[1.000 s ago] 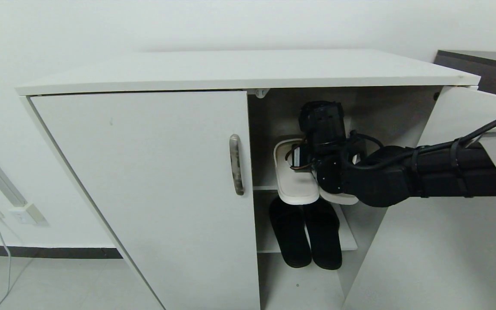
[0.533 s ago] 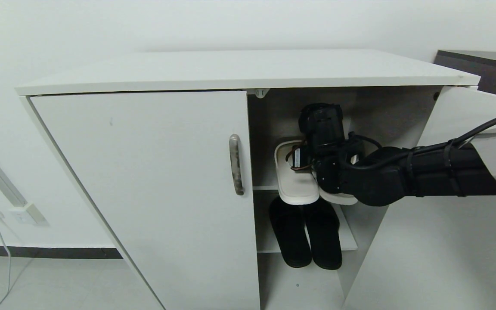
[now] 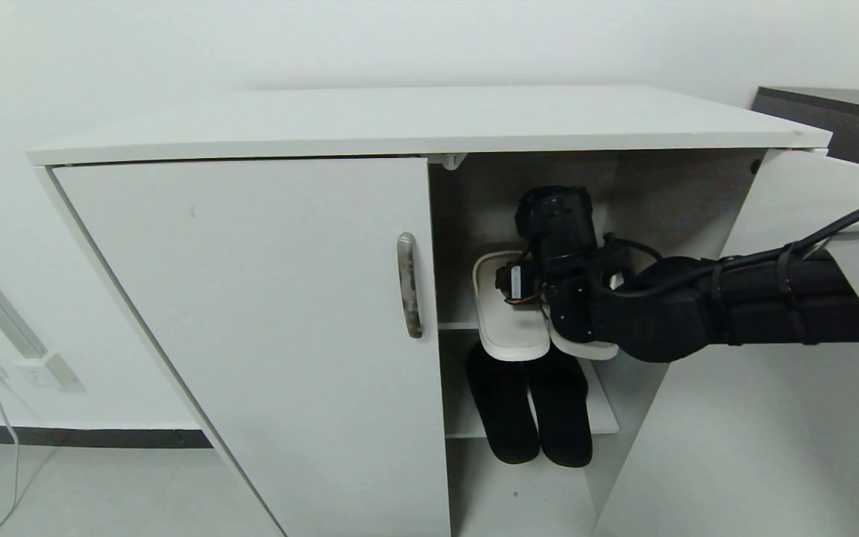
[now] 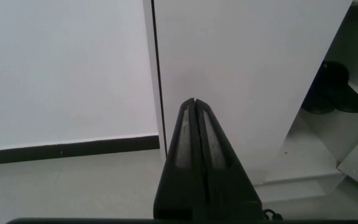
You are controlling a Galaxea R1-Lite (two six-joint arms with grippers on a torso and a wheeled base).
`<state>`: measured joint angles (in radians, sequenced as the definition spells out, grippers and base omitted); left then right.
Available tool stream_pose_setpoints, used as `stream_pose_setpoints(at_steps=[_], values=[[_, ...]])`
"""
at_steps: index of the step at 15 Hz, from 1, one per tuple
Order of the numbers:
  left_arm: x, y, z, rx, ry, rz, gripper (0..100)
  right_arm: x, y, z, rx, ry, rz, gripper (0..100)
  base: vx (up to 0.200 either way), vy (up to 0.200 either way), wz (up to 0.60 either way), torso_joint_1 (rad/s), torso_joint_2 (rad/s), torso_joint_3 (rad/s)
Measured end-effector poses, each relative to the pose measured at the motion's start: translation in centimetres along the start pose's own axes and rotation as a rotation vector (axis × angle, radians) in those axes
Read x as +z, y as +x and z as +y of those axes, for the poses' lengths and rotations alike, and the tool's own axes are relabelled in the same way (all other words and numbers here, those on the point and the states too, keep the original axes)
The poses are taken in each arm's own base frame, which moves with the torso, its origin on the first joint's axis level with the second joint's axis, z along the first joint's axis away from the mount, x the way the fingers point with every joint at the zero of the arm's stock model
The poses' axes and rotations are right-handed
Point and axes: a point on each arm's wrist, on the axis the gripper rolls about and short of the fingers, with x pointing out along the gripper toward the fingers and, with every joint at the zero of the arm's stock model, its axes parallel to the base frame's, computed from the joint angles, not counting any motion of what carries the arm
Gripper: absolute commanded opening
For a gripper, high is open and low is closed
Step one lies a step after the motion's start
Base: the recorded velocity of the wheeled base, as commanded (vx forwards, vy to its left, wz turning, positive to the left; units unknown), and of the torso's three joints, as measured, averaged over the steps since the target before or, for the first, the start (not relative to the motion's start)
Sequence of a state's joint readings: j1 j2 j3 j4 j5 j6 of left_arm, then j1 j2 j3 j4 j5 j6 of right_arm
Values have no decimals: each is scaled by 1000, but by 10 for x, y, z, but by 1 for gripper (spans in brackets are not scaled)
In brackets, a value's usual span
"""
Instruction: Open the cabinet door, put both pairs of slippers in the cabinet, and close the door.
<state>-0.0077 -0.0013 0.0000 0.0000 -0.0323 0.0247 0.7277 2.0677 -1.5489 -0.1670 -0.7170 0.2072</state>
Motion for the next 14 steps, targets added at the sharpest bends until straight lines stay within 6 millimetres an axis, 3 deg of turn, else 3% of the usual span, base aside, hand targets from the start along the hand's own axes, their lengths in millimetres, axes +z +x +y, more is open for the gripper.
stream_pose_setpoints(at_steps=[3,6,12,13,14], values=[[0,0,0,0,0,0,0,1,-22,0,25,-9,-1,100,0,0,0,0,0,0],[0,0,0,0,0,0,0,0,-57,-6,75,-19,3,100,0,0,0,0,0,0],[0,0,0,0,0,0,0,-19,-126,-37,281,5,-4,100,0,0,0,0,0,0],[0,0,0,0,0,0,0,-23,-134,-43,306,10,-9,0,0,0,0,0,0,0],[0,0,0,0,0,0,0,-27,-140,-47,338,10,-9,0,0,0,0,0,0,0]])
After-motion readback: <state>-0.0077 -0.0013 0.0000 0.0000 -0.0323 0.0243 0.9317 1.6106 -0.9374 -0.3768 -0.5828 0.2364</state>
